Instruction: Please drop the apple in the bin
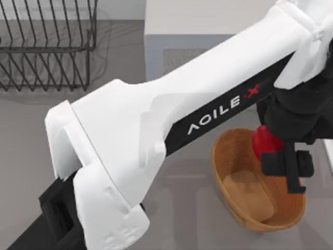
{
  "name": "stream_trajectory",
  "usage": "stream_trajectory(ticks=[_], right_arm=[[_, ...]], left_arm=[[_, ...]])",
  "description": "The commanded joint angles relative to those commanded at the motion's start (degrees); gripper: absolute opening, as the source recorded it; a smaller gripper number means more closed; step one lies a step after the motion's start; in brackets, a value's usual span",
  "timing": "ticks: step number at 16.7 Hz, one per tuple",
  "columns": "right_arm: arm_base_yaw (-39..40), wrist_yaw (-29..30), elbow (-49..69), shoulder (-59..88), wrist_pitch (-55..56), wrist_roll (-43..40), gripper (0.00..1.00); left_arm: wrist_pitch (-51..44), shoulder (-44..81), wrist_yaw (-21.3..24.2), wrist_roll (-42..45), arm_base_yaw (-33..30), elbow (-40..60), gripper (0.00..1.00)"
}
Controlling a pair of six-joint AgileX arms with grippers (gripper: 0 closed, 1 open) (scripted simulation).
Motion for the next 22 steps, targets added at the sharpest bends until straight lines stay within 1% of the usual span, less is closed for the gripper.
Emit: stream_trajectory(ticks=[3, 8, 10, 12, 16, 22], right_arm=[[0.0, 0.0, 0.0, 0.0, 0.0, 0.0, 1.00], [0.0, 0.0, 0.0, 0.0, 0.0, 0.0, 1.00], [0.0, 0.0, 0.0, 0.0, 0.0, 0.0, 1.00], [0.0, 0.0, 0.0, 0.0, 0.0, 0.0, 1.00], [0.0, 0.0, 0.0, 0.0, 0.0, 0.0, 1.00], [0.0, 0.0, 0.0, 0.0, 0.0, 0.0, 1.00]], left_arm=[[3.6, -1.4, 0.0, 0.2, 0.1, -4.0, 0.00], [14.9, -4.9, 0.1, 0.6, 0.5, -20.5, 0.00], [19.0, -6.0, 0.0, 0.8, 0.7, -25.7, 0.00], [21.5, -6.7, -0.1, 0.9, 0.8, -28.4, 0.00], [21.9, -6.8, -0.1, 0.9, 0.8, -28.8, 0.00], [21.9, -6.8, -0.1, 0.9, 0.8, -28.8, 0.45]])
